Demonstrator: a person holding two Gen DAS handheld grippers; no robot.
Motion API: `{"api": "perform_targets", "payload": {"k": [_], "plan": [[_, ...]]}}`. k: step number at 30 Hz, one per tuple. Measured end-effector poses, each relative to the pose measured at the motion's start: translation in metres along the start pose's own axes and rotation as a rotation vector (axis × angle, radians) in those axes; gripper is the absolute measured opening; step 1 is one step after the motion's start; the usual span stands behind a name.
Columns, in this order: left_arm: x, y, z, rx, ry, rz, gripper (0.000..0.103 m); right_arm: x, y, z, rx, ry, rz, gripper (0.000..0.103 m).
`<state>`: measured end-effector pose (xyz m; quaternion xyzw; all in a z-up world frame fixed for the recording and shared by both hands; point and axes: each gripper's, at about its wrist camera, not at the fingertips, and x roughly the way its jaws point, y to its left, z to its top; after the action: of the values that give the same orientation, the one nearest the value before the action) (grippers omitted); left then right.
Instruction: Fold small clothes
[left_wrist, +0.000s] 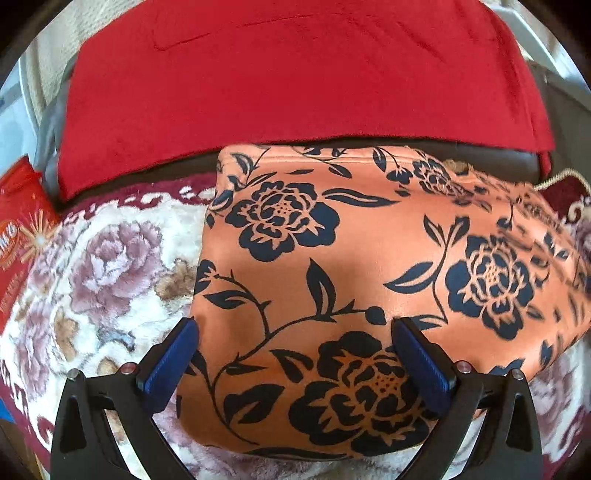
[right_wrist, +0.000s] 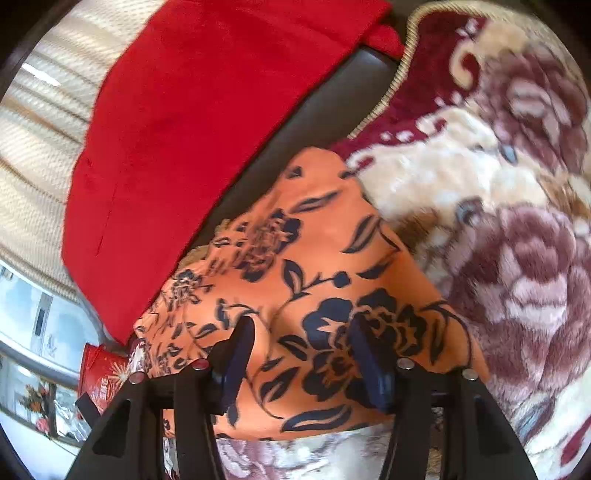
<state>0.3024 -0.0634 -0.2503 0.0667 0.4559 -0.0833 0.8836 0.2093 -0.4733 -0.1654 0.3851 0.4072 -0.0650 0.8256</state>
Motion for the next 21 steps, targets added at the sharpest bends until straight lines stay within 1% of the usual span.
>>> {"api": "perform_targets", "payload": {"k": [1,4,6,9,11,13,15,17,18,21], "plan": [[-0.003,0.002,0.002,-0.004,-0.002,-0.006,0.103,-0.005,0.002,-0.001,-0.002,-0.018,0.022,0.058],[-0.02,0.011,0.002,-0.03,-0.073,0.011,0.103,-0.021,0.002,-0.006,0.007,-0.048,0.099,0.058],[-0.028,0.02,0.001,-0.051,-0.097,0.019,0.103,-0.032,0.004,-0.009,-0.003,-0.06,0.152,0.058],[-0.034,0.033,-0.002,-0.09,-0.113,0.071,0.103,-0.05,0.003,-0.015,-0.008,-0.076,0.21,0.059],[-0.03,0.038,-0.003,-0.096,-0.086,0.095,0.103,-0.057,-0.004,-0.023,0.014,-0.058,0.237,0.061],[-0.022,0.041,-0.006,-0.098,-0.052,0.092,0.103,-0.059,-0.016,-0.032,0.066,-0.041,0.26,0.062],[-0.012,0.038,-0.007,-0.082,-0.006,0.099,0.103,-0.056,-0.03,-0.039,0.134,-0.021,0.278,0.067],[-0.002,0.032,-0.01,-0.055,0.041,0.106,0.103,-0.05,-0.039,-0.042,0.188,-0.003,0.269,0.068],[0.001,0.031,-0.011,-0.05,0.048,0.109,0.103,-0.045,-0.041,-0.042,0.21,0.001,0.256,0.068],[-0.003,0.031,-0.007,-0.058,0.026,0.097,0.103,-0.033,-0.045,-0.04,0.262,-0.003,0.248,0.068]]}}
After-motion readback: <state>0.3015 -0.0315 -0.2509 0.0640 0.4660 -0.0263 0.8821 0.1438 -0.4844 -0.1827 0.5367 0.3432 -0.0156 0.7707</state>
